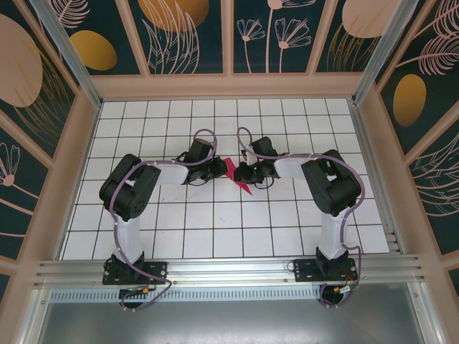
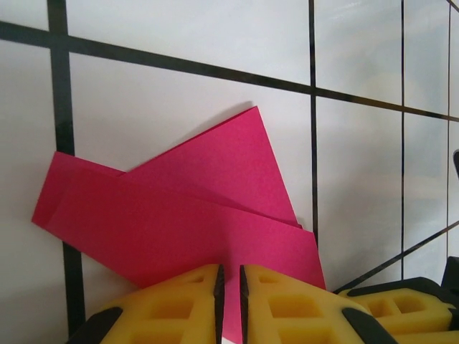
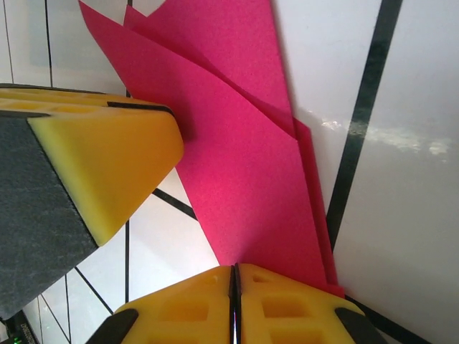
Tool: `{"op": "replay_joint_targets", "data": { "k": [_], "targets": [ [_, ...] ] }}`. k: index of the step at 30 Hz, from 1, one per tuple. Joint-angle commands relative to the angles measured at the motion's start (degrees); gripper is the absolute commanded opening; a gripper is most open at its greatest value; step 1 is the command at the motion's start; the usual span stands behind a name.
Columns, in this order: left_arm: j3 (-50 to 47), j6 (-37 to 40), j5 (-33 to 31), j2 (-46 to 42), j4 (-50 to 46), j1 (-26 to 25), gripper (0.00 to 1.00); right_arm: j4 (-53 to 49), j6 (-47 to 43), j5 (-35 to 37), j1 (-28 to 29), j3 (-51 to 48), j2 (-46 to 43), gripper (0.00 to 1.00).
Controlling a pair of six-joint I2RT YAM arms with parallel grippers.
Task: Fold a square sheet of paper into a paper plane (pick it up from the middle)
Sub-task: Fold the wing for the fifth time at the center of the table.
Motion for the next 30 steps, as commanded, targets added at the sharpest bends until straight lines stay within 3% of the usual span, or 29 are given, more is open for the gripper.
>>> {"op": "replay_joint_targets", "data": {
  "k": [1, 6, 11, 20, 30],
  "targets": [
    [1.2, 1.0, -3.7, 1.8, -2.0, 0.2, 0.17, -4.0, -0.9, 2.4, -0.3, 1.1, 1.7, 0.12],
    [1.3, 0.7, -11.1, 2.0, -5.2, 0.5, 0.17, -5.1, -1.1, 3.6, -0.5, 0.2, 2.1, 0.12],
    [0.6, 0.4, -13.8, 2.0, -5.3, 1.8, 0.17, -5.2, -1.4, 4.3, -1.0, -1.7, 2.3, 0.11],
    [-1.0, 0.5, -14.2, 2.3, -3.1, 6.3, 0.17, -4.3, -1.5, 4.1, -1.4, -4.1, 2.7, 0.11],
    [-1.2, 1.7, -14.8, 3.0, -3.6, 7.9, 0.17, -4.3, -1.4, 3.7, -1.4, -4.0, 2.9, 0.11]
  ]
}}
